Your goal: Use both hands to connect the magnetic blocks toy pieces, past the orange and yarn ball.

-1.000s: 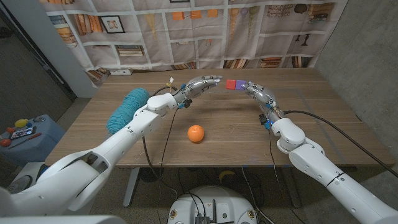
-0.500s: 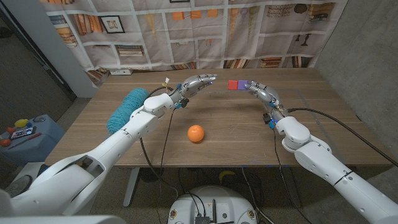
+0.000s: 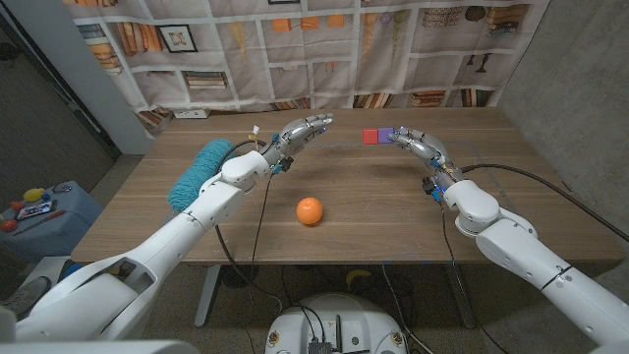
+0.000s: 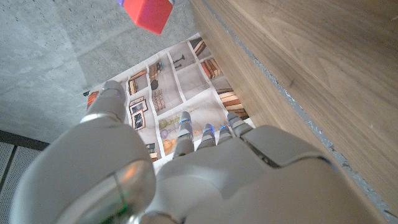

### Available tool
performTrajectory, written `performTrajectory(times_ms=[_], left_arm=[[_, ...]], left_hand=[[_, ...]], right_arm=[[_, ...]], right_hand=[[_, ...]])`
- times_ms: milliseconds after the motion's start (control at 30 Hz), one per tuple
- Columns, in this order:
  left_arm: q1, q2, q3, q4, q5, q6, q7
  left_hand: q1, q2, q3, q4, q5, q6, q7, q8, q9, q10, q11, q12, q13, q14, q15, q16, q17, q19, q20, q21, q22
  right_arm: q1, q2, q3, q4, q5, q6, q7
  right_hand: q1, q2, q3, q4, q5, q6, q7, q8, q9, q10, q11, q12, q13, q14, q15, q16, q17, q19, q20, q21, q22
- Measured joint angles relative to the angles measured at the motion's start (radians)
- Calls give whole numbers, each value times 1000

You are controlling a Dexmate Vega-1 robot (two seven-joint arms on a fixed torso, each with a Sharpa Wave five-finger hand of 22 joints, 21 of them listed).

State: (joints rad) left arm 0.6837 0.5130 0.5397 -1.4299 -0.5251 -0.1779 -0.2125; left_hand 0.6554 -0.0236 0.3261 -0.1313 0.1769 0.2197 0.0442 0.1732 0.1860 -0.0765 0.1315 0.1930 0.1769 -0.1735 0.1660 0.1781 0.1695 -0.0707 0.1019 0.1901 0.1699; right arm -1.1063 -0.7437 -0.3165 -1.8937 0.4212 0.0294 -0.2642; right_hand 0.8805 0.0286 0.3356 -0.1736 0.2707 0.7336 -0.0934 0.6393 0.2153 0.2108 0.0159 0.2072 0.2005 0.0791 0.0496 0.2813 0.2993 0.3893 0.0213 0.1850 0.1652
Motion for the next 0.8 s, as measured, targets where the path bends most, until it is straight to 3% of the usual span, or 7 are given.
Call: performTrajectory(times_ms=[233,267,333,667,800], left_arm=[[5,1,-2,-4,0,-3,48],[35,7,-19,-30,0,-3,51],[35,7,-19,-30,-1,-7,67],[75,9,-40,-56,-4,-14,114],[87,10,-46,-62,-7,-16,130]], left_hand=[[-5,5,0,0,0,11,-3,8,0,5,-4,4,0,4,-4,0,0,11,0,0,0],[-5,5,0,0,0,11,-3,8,0,8,-1,4,0,4,-4,0,0,11,0,0,0],[-5,6,0,0,0,6,-7,8,0,8,-1,4,0,9,-9,0,0,11,0,0,0],[-28,17,0,0,0,-73,-65,0,-5,12,-34,4,0,24,-24,0,0,18,-7,0,0],[-37,18,0,0,0,-102,-94,0,-5,14,-64,4,0,27,-41,0,0,27,-17,0,0]], right_arm=[[7,-28,2,-15,-3,-4,1],[8,-31,2,-16,-30,-26,5],[11,-40,2,-22,-30,-26,5],[28,-80,4,-43,-74,-82,17],[35,-95,4,-51,-90,-101,23]], right_hand=[[0,0,0,0,0,0,0,0,0,0,0,0,0,3,-3,0,0,0,0,0,0],[0,0,0,0,0,0,0,0,0,0,0,0,0,3,-3,0,0,0,0,0,0],[0,0,0,0,0,0,0,0,0,0,0,0,0,3,-3,0,0,0,0,0,0],[0,0,0,0,-1,8,8,0,0,0,0,0,0,3,-3,0,0,0,0,0,0],[0,0,0,0,-1,8,8,0,0,0,0,0,0,3,-3,0,0,0,0,0,0]])
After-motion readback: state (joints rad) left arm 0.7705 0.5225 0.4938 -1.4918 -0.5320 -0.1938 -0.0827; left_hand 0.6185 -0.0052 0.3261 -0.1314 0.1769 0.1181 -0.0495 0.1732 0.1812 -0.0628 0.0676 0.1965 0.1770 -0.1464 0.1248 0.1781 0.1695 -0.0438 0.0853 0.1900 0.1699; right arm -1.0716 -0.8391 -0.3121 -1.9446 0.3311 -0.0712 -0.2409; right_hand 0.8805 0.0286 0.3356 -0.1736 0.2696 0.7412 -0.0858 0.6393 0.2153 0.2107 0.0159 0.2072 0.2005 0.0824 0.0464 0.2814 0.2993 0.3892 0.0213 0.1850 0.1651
